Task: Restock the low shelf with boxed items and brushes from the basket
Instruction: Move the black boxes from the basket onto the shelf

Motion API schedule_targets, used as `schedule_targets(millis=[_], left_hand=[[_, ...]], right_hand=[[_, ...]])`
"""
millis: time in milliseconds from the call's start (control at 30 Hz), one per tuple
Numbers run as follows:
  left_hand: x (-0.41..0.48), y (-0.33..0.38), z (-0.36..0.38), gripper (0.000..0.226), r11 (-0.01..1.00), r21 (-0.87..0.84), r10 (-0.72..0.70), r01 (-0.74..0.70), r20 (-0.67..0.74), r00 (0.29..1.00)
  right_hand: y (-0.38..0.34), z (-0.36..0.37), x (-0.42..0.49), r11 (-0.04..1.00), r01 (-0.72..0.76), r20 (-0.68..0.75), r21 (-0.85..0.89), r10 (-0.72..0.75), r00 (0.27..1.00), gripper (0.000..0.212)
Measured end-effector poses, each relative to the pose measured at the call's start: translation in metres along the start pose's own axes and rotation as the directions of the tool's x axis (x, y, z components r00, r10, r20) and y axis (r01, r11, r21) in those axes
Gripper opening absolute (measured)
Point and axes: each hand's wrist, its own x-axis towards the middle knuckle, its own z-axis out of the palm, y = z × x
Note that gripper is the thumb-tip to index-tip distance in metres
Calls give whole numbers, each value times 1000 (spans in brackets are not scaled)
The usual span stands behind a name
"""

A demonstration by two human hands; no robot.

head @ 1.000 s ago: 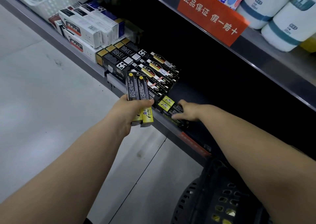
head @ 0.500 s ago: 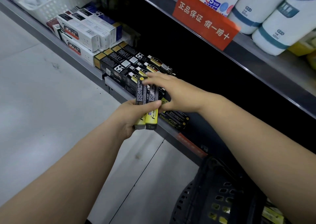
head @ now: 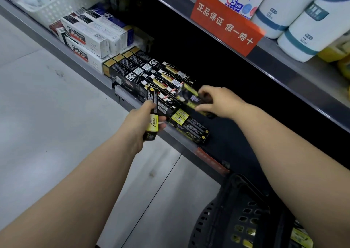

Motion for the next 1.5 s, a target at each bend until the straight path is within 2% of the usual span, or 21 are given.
schedule_targets(millis=[100, 167, 300, 400, 533, 600, 667, 733, 800, 867, 933, 1000, 1100, 1167, 1233, 1267, 1333, 1400, 1500], left_hand=[[2, -1, -1, 15, 1000, 18, 20, -20, -7, 1000], [2, -1, 0, 17, 999, 44, 15, -14, -12, 1000], [1, -3, -2, 23, 981, 187, 69, -59, -51, 996], [0, -4, -2, 23, 970, 225, 103, -89, -49, 993], [0, -5, 1, 31, 977, 197, 91, -78, -58, 994], [1, -5, 3, 29, 981, 184, 75, -61, -71, 995], [2, -6, 5, 21, 982, 184, 53, -39, -70, 996], [3, -6, 7, 16, 978, 206, 45, -28, -75, 996], [4, -6, 7, 11, 977, 210, 54, -36, -83, 995], [4, -6, 7, 8, 982, 183, 47, -36, -57, 997], [2, -6, 9, 6, 989, 148, 31, -31, 7, 1000], [1, -6, 11, 7, 992, 116, 41, -45, 33, 999], [4, -7, 11, 26, 982, 160, 105, -99, -30, 994], [2, -6, 9, 26, 968, 213, 147, -136, -38, 988], [-1, -8, 9, 10, 946, 281, 167, -159, -3, 986], [-4, -9, 10, 8, 931, 322, 174, -171, 19, 985], [-6, -11, 13, 10, 894, 400, 198, -203, 53, 979], [-7, -12, 15, 12, 856, 457, 226, -240, 86, 970], [-8, -15, 17, 10, 803, 523, 256, -287, 133, 958]], right_hand=[[25, 11, 12, 939, -265, 47, -219, 282, 958, 36], [32, 24, 18, 898, -329, 88, -292, 368, 926, 38], [29, 53, 25, 887, -303, 104, -348, 358, 928, 37], [25, 69, 30, 940, -258, 214, -224, 306, 928, 43], [26, 65, 26, 943, -315, 341, -108, 333, 879, 80], [24, 65, 22, 942, -310, 398, -126, 334, 854, 88], [16, 62, 19, 946, -287, 368, -148, 322, 872, 95], [0, 47, 17, 967, -243, 268, -76, 255, 929, 105], [-20, 25, 13, 995, -50, 159, 91, 35, 987, 106], [-39, 9, 7, 974, 209, 98, 90, -217, 971, 85], [-48, 3, 0, 949, 306, 105, 80, -313, 944, 54], [-43, -1, -5, 954, 235, 153, 184, -264, 952, 35], [-9, -8, -5, 969, 12, 154, 245, -51, 987, 30], [21, -7, 0, 977, -178, 74, 119, 170, 983, 34], [42, 1, 7, 925, -380, 28, -29, 380, 924, 39], [47, 8, 10, 895, -437, 21, -83, 440, 898, 39], [51, 22, 19, 870, -475, 4, -136, 479, 878, 37], [48, 38, 27, 876, -451, -3, -168, 458, 889, 33], [37, 59, 36, 899, -392, 89, -194, 414, 906, 34]])
